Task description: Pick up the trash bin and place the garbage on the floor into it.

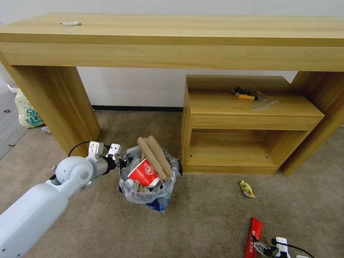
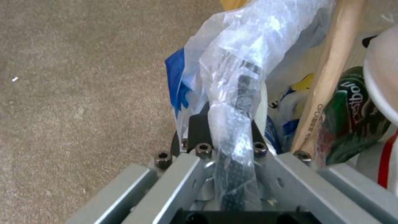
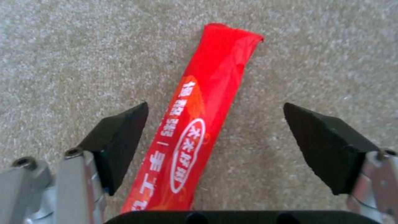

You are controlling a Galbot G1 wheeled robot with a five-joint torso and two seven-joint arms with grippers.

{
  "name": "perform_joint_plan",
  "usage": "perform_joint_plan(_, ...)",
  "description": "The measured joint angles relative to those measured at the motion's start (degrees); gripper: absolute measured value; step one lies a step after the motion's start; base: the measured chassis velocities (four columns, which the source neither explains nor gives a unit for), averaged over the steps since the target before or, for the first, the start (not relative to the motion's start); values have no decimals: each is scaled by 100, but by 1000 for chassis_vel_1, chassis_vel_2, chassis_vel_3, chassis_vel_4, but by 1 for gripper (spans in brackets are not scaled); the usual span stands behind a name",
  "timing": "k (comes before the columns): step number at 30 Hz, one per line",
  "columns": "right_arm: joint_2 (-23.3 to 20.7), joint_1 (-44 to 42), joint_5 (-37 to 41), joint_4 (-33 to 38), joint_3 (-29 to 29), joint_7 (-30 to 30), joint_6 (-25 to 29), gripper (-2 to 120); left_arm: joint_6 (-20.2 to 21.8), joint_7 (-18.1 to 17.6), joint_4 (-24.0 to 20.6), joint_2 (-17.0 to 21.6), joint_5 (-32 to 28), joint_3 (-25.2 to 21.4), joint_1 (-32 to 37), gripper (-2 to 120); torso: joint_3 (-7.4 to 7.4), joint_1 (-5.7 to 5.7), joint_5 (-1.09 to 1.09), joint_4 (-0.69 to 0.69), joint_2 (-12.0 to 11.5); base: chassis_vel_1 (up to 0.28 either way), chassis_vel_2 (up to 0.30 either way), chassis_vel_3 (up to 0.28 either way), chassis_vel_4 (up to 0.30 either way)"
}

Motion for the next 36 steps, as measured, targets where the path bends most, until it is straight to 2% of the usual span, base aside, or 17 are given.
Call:
perform_joint_plan(8, 60, 126, 41, 20, -67, 125, -249, 72, 0, 5, -3, 7, -12, 2, -22, 0, 0, 0, 0, 0, 0, 0, 0, 0, 0)
perform_joint_plan(26, 262, 315, 172, -158, -266, 322, -425, 70, 0, 4, -75, 78, -69, -14, -27, 0, 0, 0, 0, -1, 0, 0, 0, 0, 0)
perform_joint_plan(31, 272, 379, 205, -208, -283, 351, -433, 53, 0, -8, -90, 79, -71, -19, -12, 0, 0, 0, -1, -1, 0, 0, 0, 0, 0)
perform_joint_plan(32, 272, 379, 205, -208, -283, 351, -433, 53, 0, -8, -90, 79, -71, -19, -12, 0, 0, 0, -1, -1, 0, 0, 0, 0, 0)
perform_joint_plan(34, 284, 418, 208, -227, -298, 364, -434, 38, 0, -16, -97, 75, -71, -19, -18, 0, 0, 0, 0, -1, 0, 0, 0, 0, 0)
perform_joint_plan(36, 286, 426, 209, -227, -306, 373, -434, 34, 0, -18, -97, 75, -71, -19, -21, 0, 0, 0, -1, 0, 0, 0, 0, 0, 0)
